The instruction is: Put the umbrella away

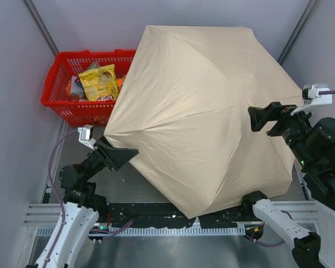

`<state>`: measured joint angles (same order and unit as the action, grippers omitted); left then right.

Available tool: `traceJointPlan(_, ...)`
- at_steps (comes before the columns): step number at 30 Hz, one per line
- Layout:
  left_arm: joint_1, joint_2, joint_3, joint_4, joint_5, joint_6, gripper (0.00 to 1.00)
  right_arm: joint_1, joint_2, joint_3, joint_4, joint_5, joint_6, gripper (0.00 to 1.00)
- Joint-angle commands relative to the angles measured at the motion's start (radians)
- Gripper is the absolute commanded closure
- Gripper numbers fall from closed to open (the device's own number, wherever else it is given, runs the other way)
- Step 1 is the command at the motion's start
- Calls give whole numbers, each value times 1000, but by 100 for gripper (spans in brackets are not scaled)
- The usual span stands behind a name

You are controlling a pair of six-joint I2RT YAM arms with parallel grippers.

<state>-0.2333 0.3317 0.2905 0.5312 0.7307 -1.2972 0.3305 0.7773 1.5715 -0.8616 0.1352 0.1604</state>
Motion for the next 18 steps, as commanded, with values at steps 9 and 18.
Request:
traceJointPlan(9,-29,370,603,223,-23,67,100,-2,-38,145,19,-707,116,9)
traceJointPlan(18,-516,694,887,-8,-279,441,100,2,-58,113,-35,-937,123,9)
